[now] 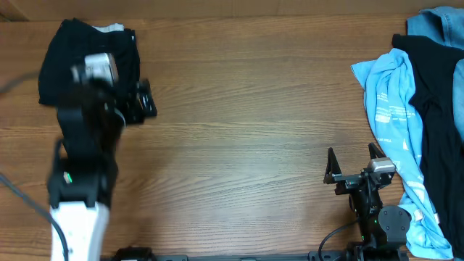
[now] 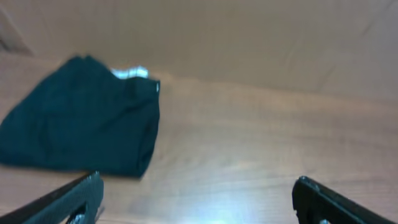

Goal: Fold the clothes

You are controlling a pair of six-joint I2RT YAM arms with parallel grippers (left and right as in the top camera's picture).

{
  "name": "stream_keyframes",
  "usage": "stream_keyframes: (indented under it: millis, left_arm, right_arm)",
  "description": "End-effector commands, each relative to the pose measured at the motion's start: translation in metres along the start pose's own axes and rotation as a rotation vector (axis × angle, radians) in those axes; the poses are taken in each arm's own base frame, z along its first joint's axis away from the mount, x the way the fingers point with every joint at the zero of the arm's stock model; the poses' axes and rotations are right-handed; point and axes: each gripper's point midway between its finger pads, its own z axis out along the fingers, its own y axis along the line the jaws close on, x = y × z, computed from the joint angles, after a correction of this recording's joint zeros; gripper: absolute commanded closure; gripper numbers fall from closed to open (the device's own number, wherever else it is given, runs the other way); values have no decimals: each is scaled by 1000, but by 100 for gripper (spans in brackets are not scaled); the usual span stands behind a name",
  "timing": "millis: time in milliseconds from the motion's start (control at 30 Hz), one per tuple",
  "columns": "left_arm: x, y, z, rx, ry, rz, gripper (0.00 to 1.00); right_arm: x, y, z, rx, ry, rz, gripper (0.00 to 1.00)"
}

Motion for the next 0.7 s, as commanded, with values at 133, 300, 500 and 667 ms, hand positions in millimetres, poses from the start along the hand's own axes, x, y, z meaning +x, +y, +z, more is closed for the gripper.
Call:
stream_keyframes:
  millis: [133,300,500,667]
  left_arm:
    - [94,7,-17,85,-216,2,0]
    - [132,22,-23,64,-255,-8,0]
    - [159,32,-28,60,-314,-18,0]
    - [153,34,-39,30,-366,67,0]
  right_arm:
    - [-1,-2,0,10,-10,1,0]
    - [-1,-2,0,9,-10,2,0]
    - [-1,-2,0,10,-10,1,0]
    - [-1,-2,0,10,-10,1,0]
